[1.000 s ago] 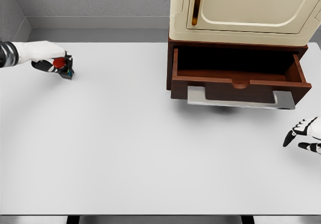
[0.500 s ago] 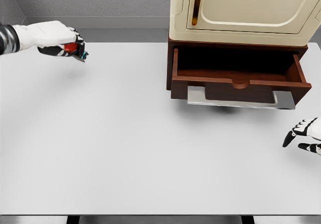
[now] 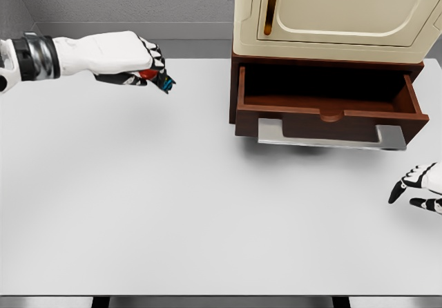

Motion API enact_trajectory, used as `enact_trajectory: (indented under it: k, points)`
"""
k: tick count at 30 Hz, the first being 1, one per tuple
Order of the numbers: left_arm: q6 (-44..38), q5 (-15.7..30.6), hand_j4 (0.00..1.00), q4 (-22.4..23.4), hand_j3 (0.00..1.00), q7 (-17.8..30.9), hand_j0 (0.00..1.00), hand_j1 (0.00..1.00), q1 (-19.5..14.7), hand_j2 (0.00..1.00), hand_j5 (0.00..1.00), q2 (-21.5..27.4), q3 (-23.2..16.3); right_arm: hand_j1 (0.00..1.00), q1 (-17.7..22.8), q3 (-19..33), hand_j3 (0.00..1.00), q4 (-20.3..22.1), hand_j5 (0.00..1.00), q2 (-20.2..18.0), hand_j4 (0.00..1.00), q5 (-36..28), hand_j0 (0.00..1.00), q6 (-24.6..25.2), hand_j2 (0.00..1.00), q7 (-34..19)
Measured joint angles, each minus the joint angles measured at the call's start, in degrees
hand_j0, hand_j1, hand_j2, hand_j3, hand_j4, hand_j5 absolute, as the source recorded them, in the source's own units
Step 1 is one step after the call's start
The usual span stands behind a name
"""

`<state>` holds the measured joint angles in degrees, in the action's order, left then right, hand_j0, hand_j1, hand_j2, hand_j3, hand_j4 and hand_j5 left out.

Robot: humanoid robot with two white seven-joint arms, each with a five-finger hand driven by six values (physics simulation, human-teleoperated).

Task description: Put the switch into the drawer with left arm, and close the drawer with right arm

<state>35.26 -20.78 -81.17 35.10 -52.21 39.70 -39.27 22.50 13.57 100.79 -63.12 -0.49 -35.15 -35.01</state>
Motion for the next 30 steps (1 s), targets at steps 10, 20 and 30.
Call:
enact_trajectory:
  k: [10, 20, 30]
  points:
    - [-0.03, 6.83, 0.44, -4.96, 0.44, -0.03, 0.44, 0.44, -0.61, 0.44, 0.44, -0.17, -0.58, 0.54, 0.0, -0.02, 0.54, 0.0, 0.54, 0.0, 0.54, 0.0, 0.54, 0.0, 0.54, 0.0]
    - [-0.06, 13.18, 0.44, -7.94, 0.44, -0.07, 0.44, 0.44, -3.08, 0.44, 0.44, -0.43, -0.6, 0.54, 0.0, -0.02, 0.54, 0.0, 0.54, 0.0, 0.54, 0.0, 0.54, 0.0, 0.54, 0.0]
    - [-0.04, 13.49, 0.45, -7.56, 0.45, -0.05, 0.45, 0.45, -5.97, 0.45, 0.45, -5.9, -1.96, 0.54, 0.0, -0.02, 0.54, 0.0, 0.54, 0.0, 0.54, 0.0, 0.54, 0.0, 0.54, 0.0]
